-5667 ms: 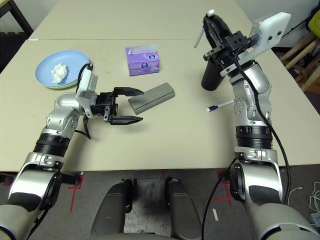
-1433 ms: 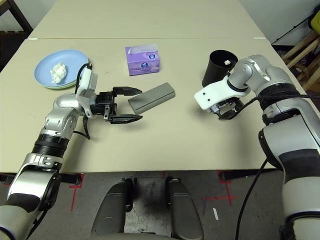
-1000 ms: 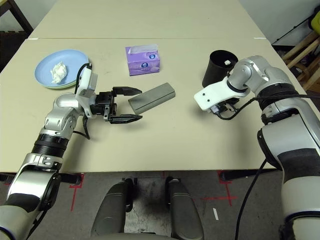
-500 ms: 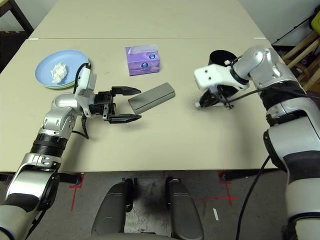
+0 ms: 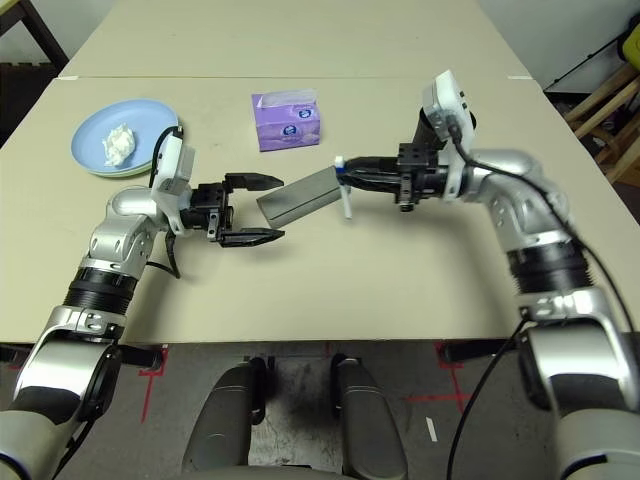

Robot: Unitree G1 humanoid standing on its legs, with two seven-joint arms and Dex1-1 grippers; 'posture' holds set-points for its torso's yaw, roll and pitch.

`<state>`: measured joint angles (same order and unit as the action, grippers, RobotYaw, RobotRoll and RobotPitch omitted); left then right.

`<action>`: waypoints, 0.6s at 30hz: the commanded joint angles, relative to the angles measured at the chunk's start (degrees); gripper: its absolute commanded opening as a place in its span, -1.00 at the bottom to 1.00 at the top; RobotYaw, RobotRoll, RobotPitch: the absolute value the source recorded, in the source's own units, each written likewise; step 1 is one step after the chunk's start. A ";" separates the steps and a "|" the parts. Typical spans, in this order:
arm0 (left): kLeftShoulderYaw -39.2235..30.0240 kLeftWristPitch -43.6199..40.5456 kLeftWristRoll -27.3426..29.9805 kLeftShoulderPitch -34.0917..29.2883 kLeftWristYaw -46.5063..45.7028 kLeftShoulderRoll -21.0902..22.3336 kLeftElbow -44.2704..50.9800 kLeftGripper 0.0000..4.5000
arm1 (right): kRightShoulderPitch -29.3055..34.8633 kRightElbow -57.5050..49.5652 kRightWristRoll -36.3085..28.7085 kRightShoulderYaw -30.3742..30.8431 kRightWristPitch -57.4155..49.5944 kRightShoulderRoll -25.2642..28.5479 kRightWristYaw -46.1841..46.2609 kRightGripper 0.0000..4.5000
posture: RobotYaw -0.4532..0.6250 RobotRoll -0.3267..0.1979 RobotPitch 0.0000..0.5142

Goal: Organize and tidy the items on the table.

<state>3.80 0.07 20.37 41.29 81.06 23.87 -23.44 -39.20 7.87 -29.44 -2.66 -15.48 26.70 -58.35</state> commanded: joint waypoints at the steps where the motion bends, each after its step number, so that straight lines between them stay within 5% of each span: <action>1: 0.56 0.43 -0.21 -0.78 0.02 -0.05 0.47 1.00 | 2.23 -4.52 1.16 -4.23 5.40 -4.36 9.51 -0.82 | 0.03 0.25 -0.20; 18: 0.55 0.63 -0.16 -0.78 -0.23 -0.37 0.30 1.00 | 1.84 -2.51 14.83 -11.22 17.62 -12.55 44.30 -0.82 | 0.03 0.25 -0.22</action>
<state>3.80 0.29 20.37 41.28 80.68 23.58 -23.46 -37.62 4.75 -16.32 -13.06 1.38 14.57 -16.98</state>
